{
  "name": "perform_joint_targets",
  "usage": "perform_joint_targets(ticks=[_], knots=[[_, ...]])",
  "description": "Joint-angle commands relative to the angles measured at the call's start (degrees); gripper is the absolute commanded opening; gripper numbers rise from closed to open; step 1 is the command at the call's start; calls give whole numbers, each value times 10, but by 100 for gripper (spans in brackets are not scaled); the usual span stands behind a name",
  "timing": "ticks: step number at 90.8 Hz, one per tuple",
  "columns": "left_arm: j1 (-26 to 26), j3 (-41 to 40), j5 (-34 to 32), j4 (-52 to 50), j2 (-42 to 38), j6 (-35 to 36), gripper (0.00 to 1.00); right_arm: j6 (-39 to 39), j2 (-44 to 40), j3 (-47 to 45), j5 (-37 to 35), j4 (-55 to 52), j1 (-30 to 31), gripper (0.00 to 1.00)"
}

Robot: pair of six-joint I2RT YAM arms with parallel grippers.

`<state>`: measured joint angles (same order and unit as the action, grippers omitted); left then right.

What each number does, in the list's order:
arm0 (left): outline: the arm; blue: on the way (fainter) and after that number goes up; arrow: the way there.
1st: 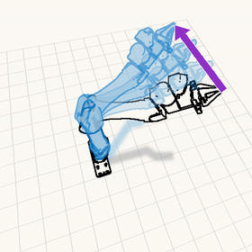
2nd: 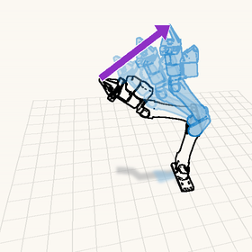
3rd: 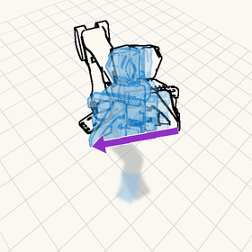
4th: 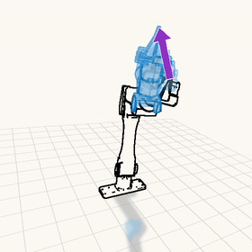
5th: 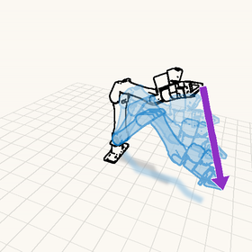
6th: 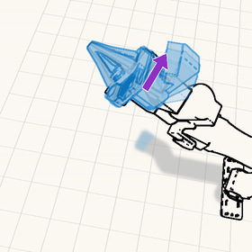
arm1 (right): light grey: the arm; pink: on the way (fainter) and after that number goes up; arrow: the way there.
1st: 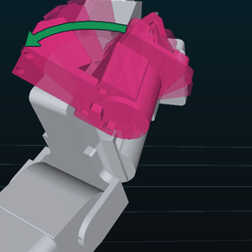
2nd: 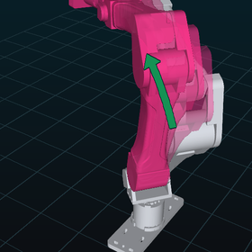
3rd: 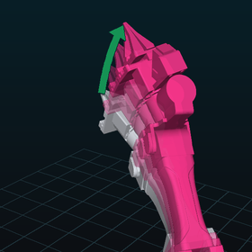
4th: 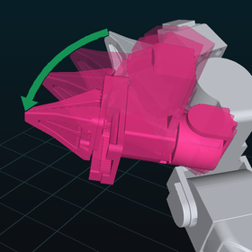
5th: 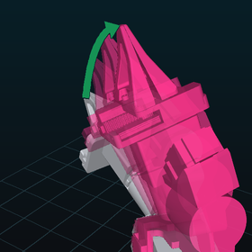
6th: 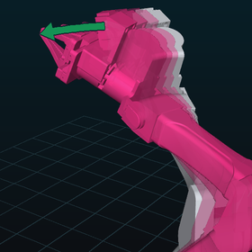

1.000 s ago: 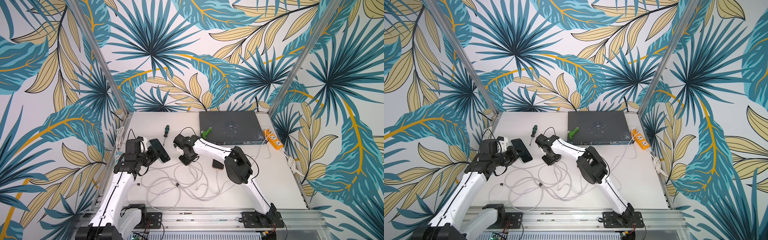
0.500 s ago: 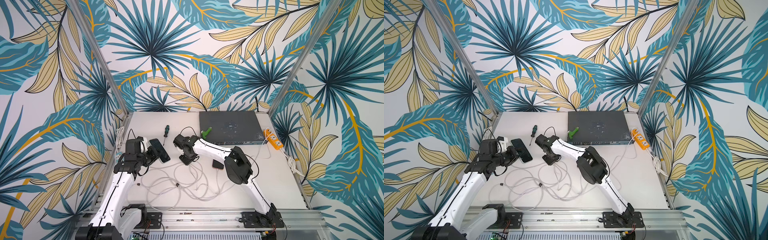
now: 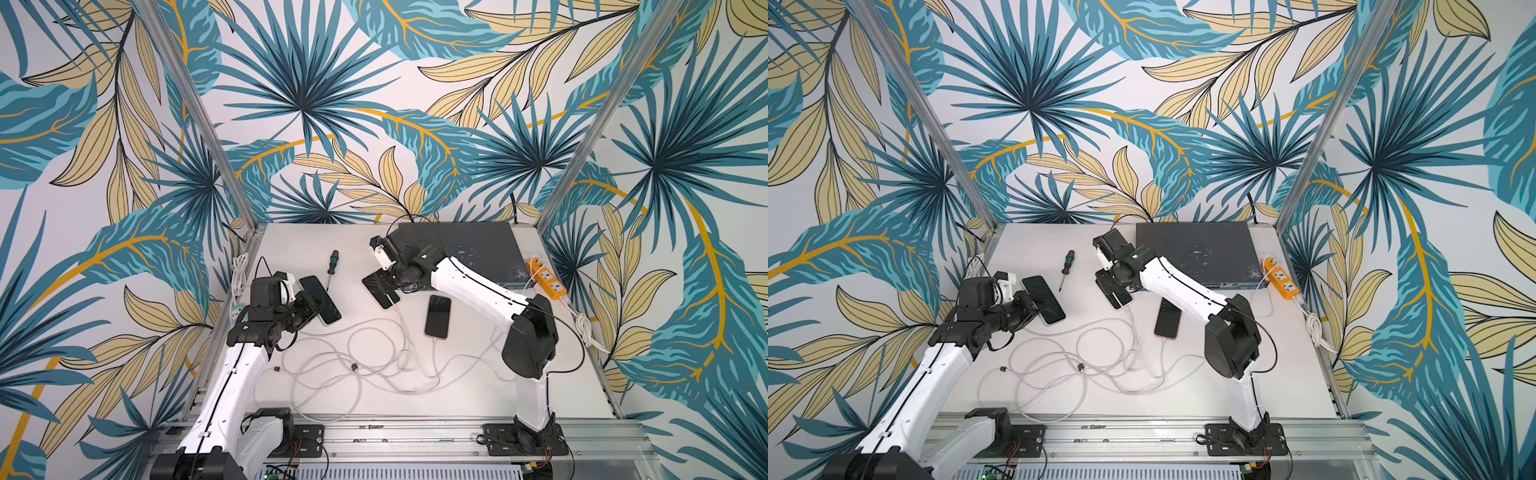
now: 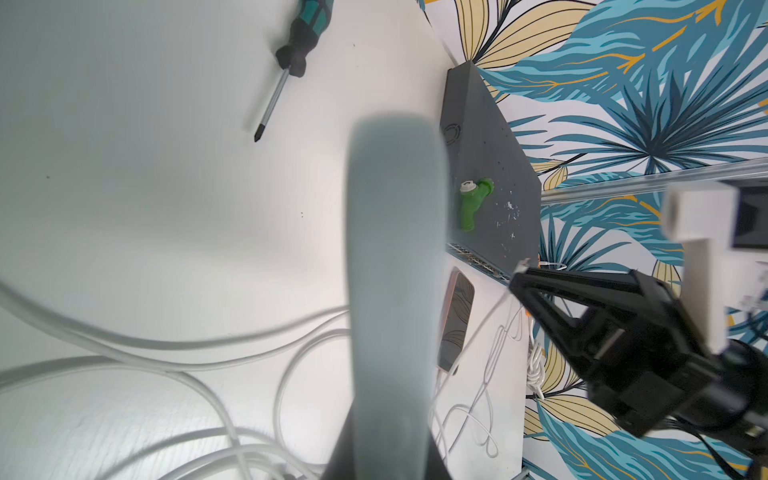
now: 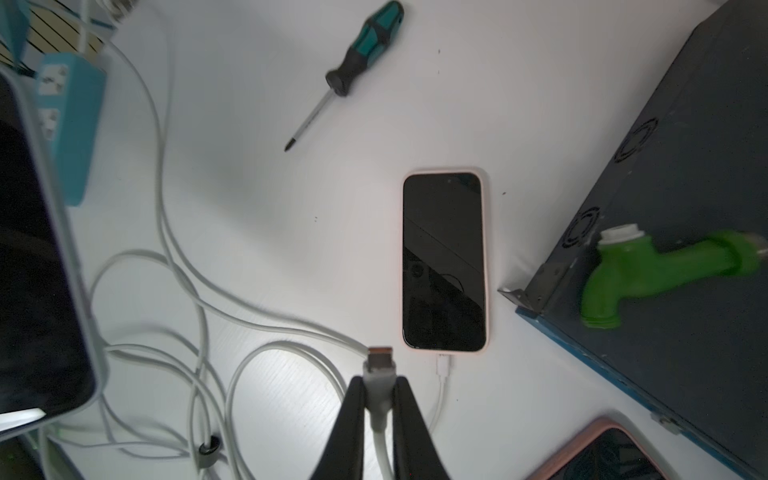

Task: Plug the charging cable into the phone
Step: Pick up the charging cable from the center of the board, then insert the charging cable into the phone.

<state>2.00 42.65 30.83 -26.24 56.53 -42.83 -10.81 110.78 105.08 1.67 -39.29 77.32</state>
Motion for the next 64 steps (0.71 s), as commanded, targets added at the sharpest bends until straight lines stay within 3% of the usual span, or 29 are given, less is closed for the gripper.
perform_joint_targets(ticks=[1,19,36,50,64], knots=[[4,33,29,46,3,13,0,-22,-46,-34,35,55,-13,11],[5,38,51,64,11,15,0,-42,-121,-35,6,52,-33,11],[5,38,77,93,15,12,0,-56,-150,5,-72,-52,-51,12],[5,41,91,117,22,11,0,-58,-110,-4,-58,-121,-54,14],[5,34,93,117,28,15,0,-84,-58,-70,-28,-90,-54,13]])
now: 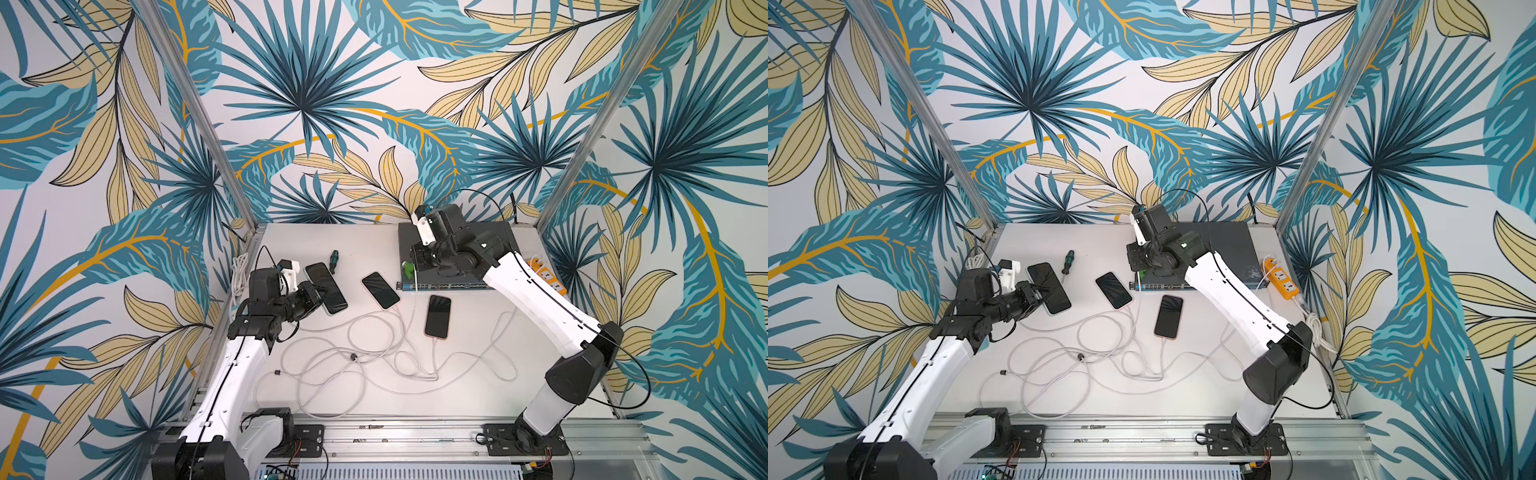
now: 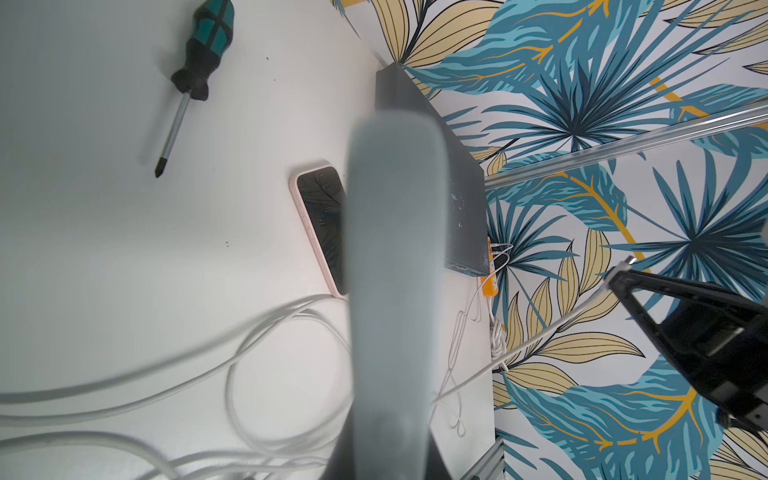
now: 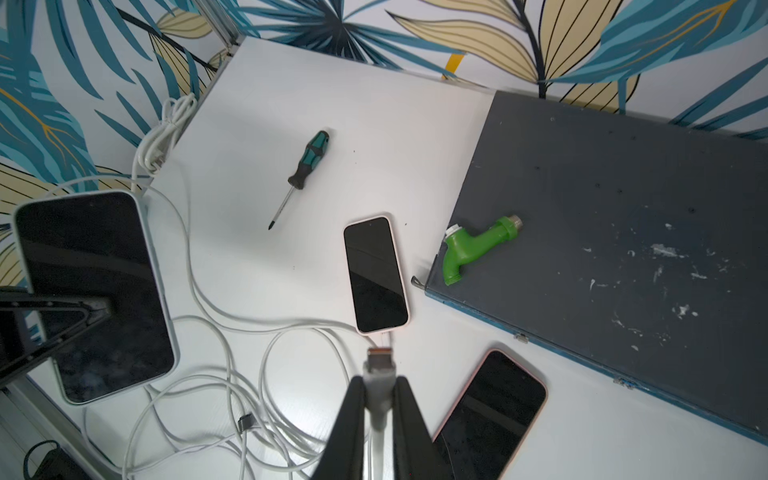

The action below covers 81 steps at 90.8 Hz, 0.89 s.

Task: Plug the charging cable into the phone
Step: Insert the charging cable into the phone.

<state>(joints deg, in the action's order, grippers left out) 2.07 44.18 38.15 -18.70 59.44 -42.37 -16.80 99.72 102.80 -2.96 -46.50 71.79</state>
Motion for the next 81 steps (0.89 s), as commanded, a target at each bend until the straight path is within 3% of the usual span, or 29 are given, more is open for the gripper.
perform_joint_targets(ticks=[1,14,30,45,69,81], knots=[[4,17,20,42,-2,10,0,-25,58,-52,24,-15,1,13],[5,2,21,48,-1,7,0,-29,137,-55,52,-2,4,13],[5,-9,22,61,3,-2,0,-29,246,15,47,-31,5,13],[5,-5,23,56,5,4,0,-29,296,49,57,-43,4,14],[5,-11,24,62,11,5,0,-9,287,34,98,-28,0,39],[5,-10,25,61,12,7,0,18,230,-14,146,-1,-25,47]])
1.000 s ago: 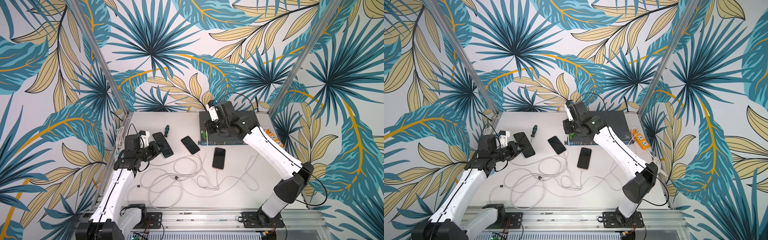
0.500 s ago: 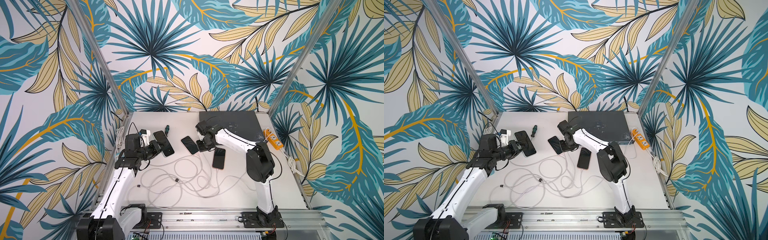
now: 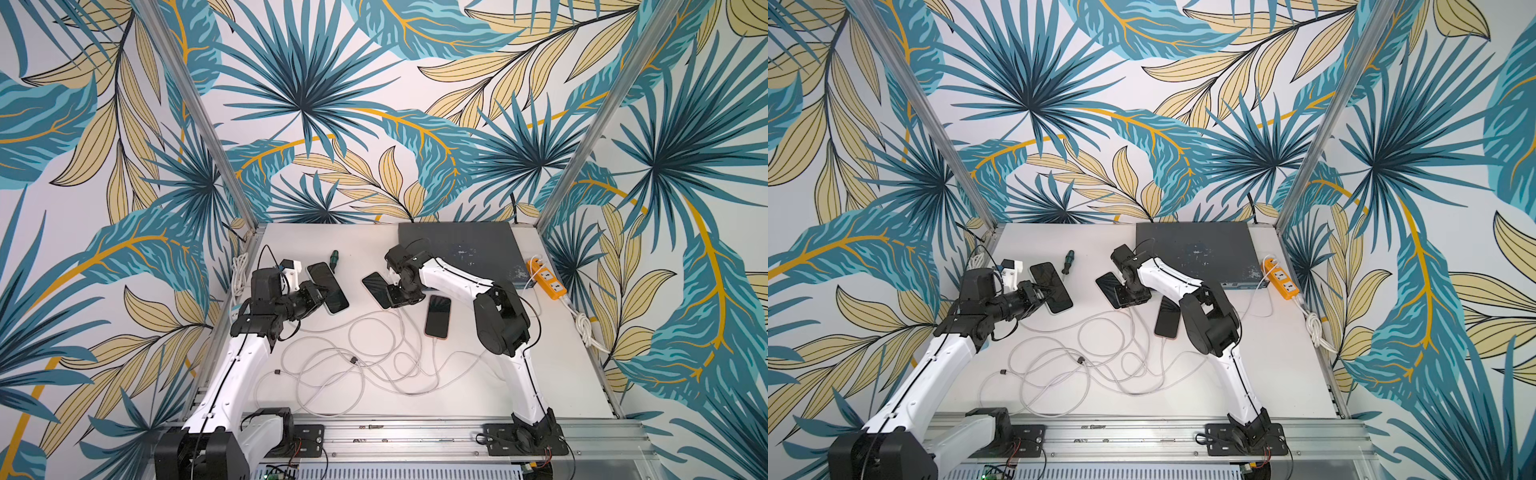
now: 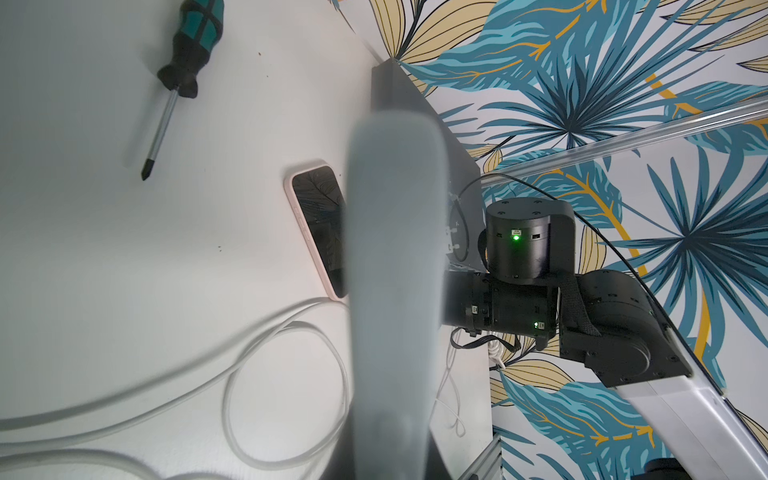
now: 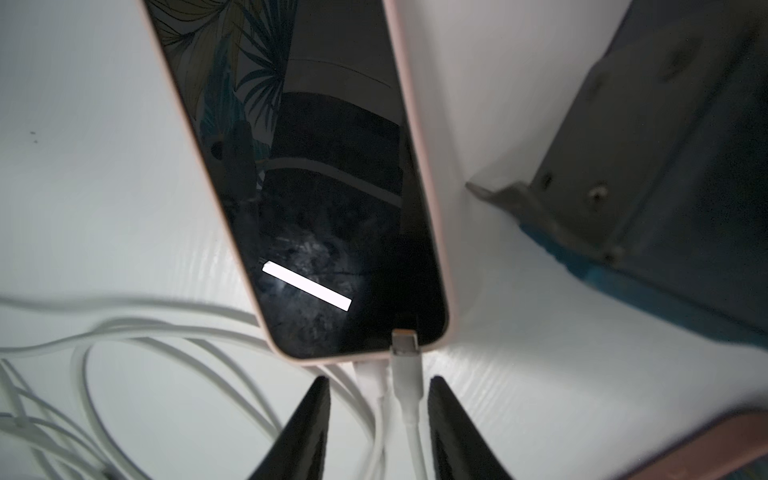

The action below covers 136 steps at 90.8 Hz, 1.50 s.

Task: Plug the charging cable into the phone
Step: Insert the charging cable into the phone.

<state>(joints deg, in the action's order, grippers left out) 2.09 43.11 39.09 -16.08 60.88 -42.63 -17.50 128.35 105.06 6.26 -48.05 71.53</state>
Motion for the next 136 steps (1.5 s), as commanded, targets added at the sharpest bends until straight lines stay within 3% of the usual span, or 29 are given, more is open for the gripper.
perform_joint_targets(ticks=[1,17,41,64,136], knots=[[4,2,16,34,-2,10,0,26,-62,-42,62,18,-27,47],[4,5,18,29,-4,14,0,6,-165,-183,202,137,-86,48],[4,-8,17,30,-8,14,0,-66,-177,-317,354,341,-120,48],[4,-11,19,16,-18,19,0,-94,-144,-357,384,443,-149,47],[4,-10,15,10,-16,23,0,-181,-56,-397,459,588,-155,37]])
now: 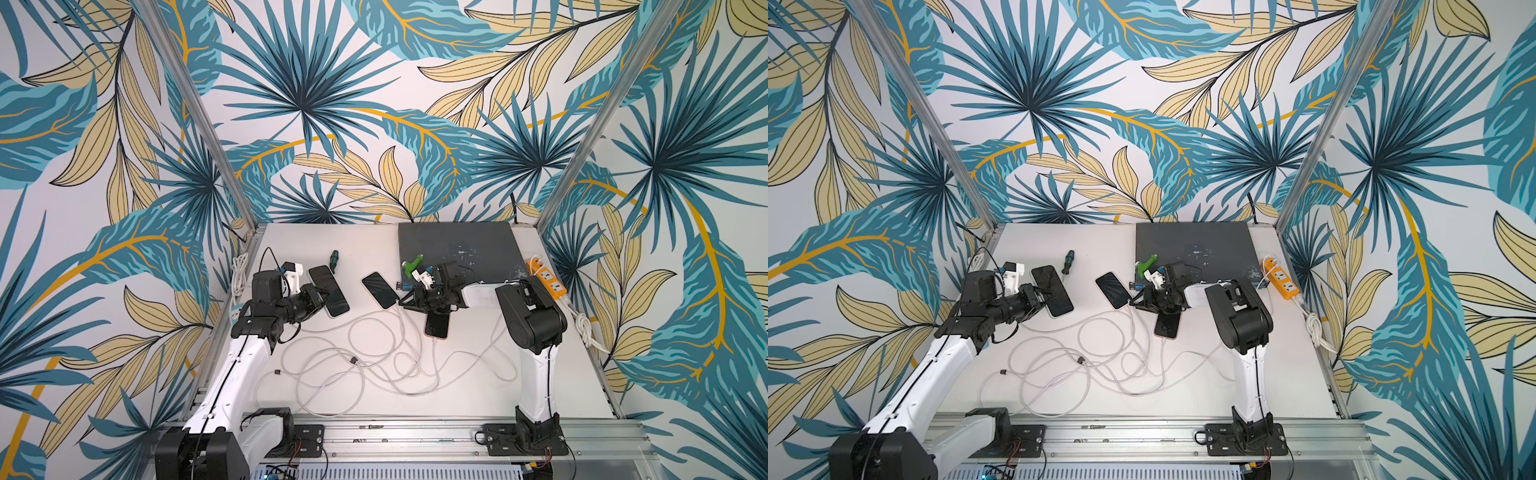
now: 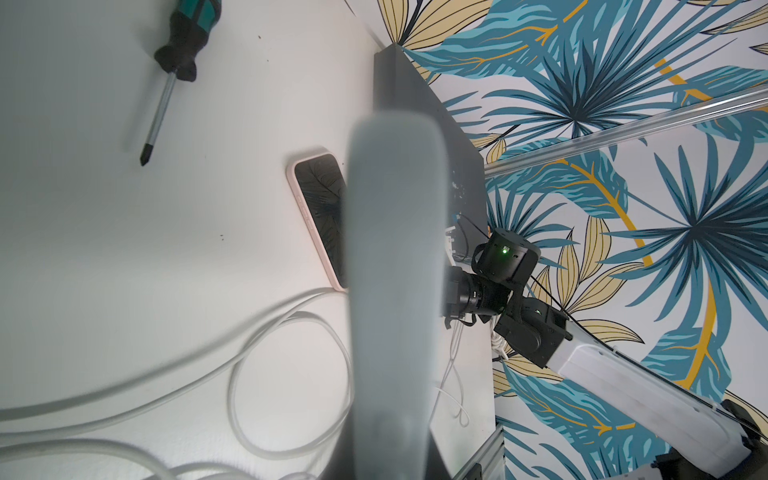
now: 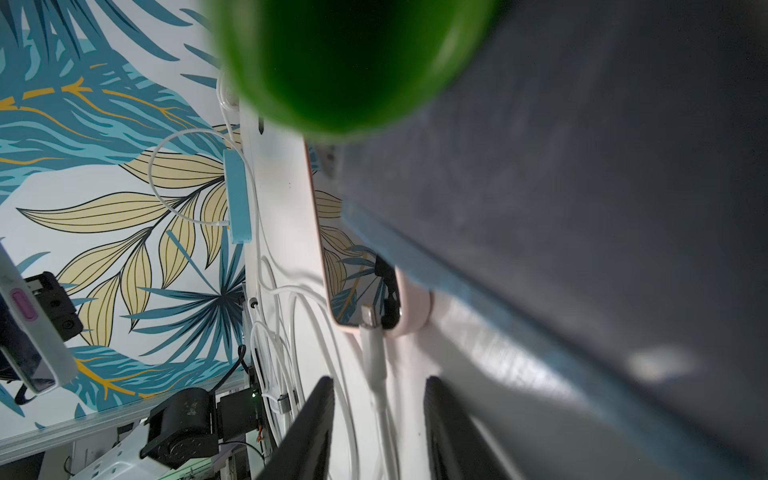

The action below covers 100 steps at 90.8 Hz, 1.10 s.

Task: Plug the charging cable into the phone
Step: Insert the charging cable into the phone.

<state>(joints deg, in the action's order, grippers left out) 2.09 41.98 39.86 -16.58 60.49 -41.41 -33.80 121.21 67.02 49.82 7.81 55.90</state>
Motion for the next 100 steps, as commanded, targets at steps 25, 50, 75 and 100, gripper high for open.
perform_joint_targets(ticks=[25,50,75,100], knots=[[3,-7,5,16,-13,15,0,-37,28,-25,33,55,0,34],[4,-7,4,16,-10,14,0,-45,40,-25,44,66,1,29],[4,-8,4,18,-10,12,0,-40,35,-39,48,63,4,28],[4,-8,4,18,-10,14,0,-36,25,-63,37,76,9,29]])
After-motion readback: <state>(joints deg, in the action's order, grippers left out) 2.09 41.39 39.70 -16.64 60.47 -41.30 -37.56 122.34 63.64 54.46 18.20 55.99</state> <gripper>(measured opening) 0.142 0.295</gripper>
